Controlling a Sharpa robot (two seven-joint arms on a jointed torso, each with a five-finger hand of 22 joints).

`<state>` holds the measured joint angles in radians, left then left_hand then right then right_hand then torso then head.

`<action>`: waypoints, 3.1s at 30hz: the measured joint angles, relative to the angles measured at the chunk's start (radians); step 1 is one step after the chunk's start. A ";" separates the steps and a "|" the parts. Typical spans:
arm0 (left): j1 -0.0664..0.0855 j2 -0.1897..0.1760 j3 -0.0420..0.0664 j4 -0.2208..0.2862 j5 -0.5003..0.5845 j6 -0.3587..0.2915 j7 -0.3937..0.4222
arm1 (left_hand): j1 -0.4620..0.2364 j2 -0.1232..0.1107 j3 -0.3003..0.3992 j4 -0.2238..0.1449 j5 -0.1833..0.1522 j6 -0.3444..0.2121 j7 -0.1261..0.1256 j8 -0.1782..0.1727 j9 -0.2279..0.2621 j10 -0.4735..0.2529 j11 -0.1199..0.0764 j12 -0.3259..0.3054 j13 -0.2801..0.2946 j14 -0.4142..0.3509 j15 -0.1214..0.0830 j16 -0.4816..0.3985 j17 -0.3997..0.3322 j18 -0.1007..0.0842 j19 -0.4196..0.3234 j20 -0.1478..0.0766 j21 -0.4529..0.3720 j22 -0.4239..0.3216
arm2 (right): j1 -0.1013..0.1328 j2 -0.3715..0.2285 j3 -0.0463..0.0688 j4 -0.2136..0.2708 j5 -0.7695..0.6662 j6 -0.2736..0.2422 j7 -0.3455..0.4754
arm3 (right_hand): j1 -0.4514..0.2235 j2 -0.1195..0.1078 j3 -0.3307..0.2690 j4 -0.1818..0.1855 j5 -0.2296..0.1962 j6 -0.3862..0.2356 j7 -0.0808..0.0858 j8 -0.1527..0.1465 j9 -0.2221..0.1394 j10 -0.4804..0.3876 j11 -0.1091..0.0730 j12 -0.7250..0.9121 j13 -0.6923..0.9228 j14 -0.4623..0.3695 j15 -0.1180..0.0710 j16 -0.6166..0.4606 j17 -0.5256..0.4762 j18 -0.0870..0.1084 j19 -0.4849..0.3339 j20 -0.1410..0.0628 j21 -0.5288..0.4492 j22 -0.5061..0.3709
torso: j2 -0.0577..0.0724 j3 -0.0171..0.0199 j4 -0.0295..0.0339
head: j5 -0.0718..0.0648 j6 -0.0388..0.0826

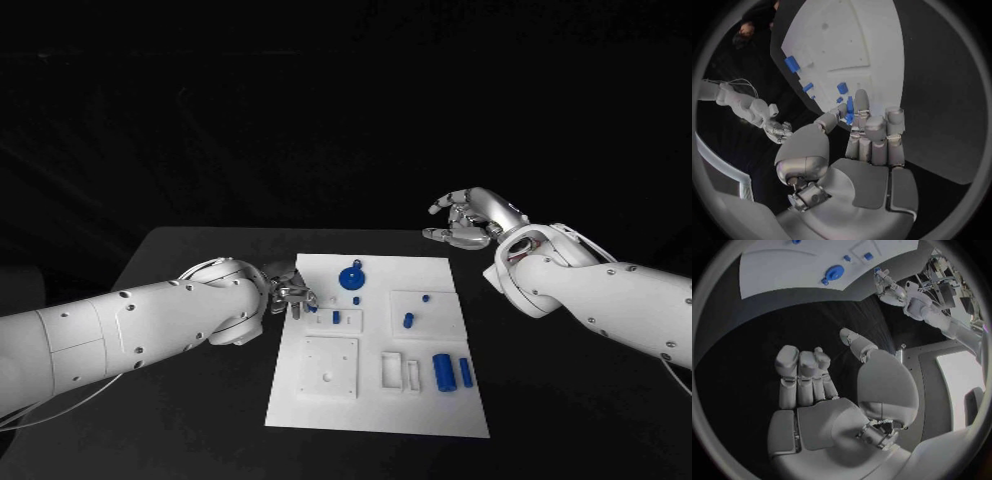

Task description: Assemble the parts on the task board

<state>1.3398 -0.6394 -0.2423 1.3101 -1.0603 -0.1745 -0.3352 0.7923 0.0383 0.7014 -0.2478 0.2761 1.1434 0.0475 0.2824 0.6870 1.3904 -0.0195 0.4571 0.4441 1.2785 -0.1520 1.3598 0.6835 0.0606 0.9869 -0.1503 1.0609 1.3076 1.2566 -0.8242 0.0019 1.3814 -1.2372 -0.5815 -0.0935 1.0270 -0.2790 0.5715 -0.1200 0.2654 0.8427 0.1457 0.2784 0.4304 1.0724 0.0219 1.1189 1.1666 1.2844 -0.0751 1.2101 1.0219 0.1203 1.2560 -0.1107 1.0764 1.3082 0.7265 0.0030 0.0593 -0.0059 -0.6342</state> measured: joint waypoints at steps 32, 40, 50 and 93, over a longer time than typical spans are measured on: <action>-0.065 0.025 0.000 -0.011 -0.065 -0.141 -0.012 | 0.052 -0.068 0.005 0.050 -0.036 0.016 -0.005 0.025 0.007 0.013 -0.011 0.090 0.065 0.012 -0.008 0.008 -0.013 -0.006 0.008 -0.003 0.008 0.000 | -0.002 -0.001 0.000 -0.001 0.003 0.002 0.001 | 0.000 0.000 -0.003 0.008 0.029 0.000 0.000 0.000 -0.001 -0.002 -0.002 0.004 -0.004 0.000 0.000 -0.004 0.001 0.000 0.000 0.000 0.000 0.000 | 0.005 0.0012 0.0034 | -0.002 -0.008; -0.068 0.029 0.000 -0.018 -0.075 -0.151 -0.011 | 0.055 -0.072 0.003 0.051 -0.027 0.016 -0.005 0.035 0.007 0.013 -0.011 0.104 0.072 0.012 -0.008 0.018 -0.011 -0.005 0.016 -0.005 0.012 0.000 | -0.002 -0.002 0.000 -0.001 0.004 0.002 0.001 | 0.000 0.000 -0.003 0.008 0.030 0.000 0.000 0.000 -0.001 -0.002 -0.002 0.004 -0.004 0.000 0.000 -0.004 0.002 0.000 0.000 0.000 0.000 0.000 | 0.005 0.0013 0.0028 | -0.002 -0.010; -0.074 0.044 0.001 -0.034 -0.092 -0.151 -0.010 | 0.055 -0.072 0.001 0.053 -0.020 0.016 -0.005 0.040 0.007 0.010 -0.015 0.115 0.079 0.012 -0.008 0.023 -0.010 0.006 0.016 -0.005 0.016 0.000 | -0.002 -0.002 0.000 -0.001 0.004 0.002 0.001 | 0.000 0.000 -0.006 0.011 0.034 0.000 0.000 0.000 -0.001 -0.002 -0.002 0.004 -0.004 0.000 0.000 -0.004 0.002 0.000 0.000 -0.004 0.000 0.000 | 0.006 0.0016 0.0024 | -0.005 -0.012; -0.086 0.050 0.004 -0.041 -0.170 -0.114 -0.013 | 0.055 -0.072 -0.002 0.051 -0.013 0.019 -0.007 0.044 0.030 0.006 -0.018 0.128 0.083 0.012 -0.008 0.027 -0.009 0.000 0.016 -0.005 0.016 0.000 | -0.003 -0.004 0.000 -0.002 0.006 0.003 0.002 | -0.004 0.004 -0.008 0.014 0.041 0.000 0.000 0.000 -0.001 -0.002 -0.002 0.004 -0.006 0.003 -0.003 -0.004 0.002 0.000 0.000 -0.003 0.000 0.000 | 0.006 0.0011 0.0029 | -0.009 -0.019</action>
<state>1.2542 -0.5893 -0.2387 1.2691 -1.2299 -0.2887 -0.3482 0.8477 -0.0339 0.6993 -0.1969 0.2628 1.1622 0.0404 0.3264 0.7165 1.3965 -0.0372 0.5847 0.5276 1.2908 -0.1602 1.3869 0.6741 0.0608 1.0024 -0.1550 1.0764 1.3075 1.2538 -0.8280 0.0017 1.3790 -1.2315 -0.5782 -0.0914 1.0230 -0.2749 0.5631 -0.1062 0.3069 0.8427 0.1457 0.2784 0.4295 1.0704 0.0199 1.1228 1.1609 1.2878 -0.0784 1.2062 1.0241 0.1203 1.2557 -0.1136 1.0764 1.3082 0.7325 0.0040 0.0622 -0.0147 -0.6536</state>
